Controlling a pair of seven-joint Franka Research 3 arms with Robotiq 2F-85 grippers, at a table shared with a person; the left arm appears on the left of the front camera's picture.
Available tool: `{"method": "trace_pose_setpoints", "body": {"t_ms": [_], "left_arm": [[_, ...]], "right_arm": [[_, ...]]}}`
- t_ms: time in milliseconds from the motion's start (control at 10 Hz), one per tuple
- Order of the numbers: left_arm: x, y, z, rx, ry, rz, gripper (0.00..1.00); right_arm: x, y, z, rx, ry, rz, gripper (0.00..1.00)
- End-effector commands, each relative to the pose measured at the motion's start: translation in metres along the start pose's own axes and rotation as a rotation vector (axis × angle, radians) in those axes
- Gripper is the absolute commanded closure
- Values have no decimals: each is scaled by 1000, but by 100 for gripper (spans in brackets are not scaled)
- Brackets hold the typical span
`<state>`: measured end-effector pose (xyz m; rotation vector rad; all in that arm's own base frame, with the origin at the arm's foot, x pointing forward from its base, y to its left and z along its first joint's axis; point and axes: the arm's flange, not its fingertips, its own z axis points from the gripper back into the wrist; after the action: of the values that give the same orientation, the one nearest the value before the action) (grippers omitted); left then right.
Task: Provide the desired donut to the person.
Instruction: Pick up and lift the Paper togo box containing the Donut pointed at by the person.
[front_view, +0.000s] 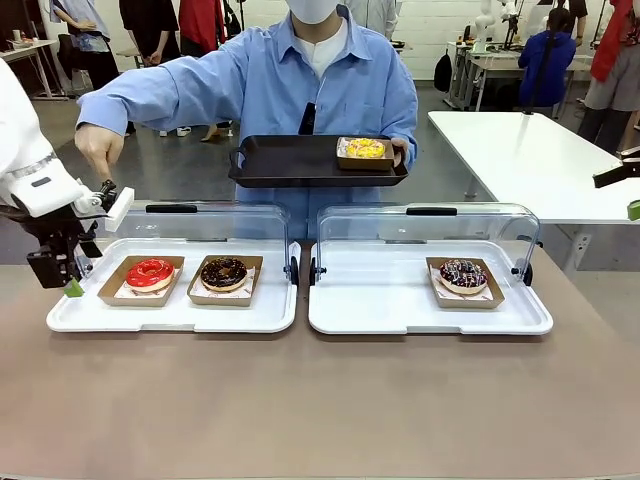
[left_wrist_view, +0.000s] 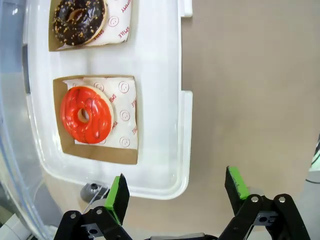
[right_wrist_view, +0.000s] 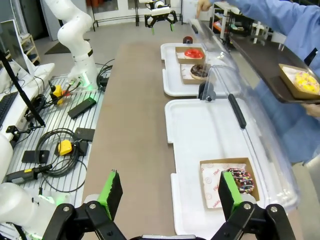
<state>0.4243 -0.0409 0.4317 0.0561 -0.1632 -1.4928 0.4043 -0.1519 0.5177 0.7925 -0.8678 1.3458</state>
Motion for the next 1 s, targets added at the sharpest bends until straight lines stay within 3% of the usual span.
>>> {"method": "trace_pose_setpoints", "body": {"t_ms": [0,100,200,900], "left_arm": [[-4,-1,-12,2,-54,-48,0],[-7,-3,-5,-11,-95,-51,0],[-1,-1,-6,-4,-20,-11,0],[-2,-1,-7,-7,-40,-20,0]], "right_arm": [[-1,-1,0,-1,-3,-3,0],[-1,-1,0,-1,-3,-3,0],[-1,-1,0,-1,-3,-3,0],[-1,-1,0,-1,-3,-3,0]]}}
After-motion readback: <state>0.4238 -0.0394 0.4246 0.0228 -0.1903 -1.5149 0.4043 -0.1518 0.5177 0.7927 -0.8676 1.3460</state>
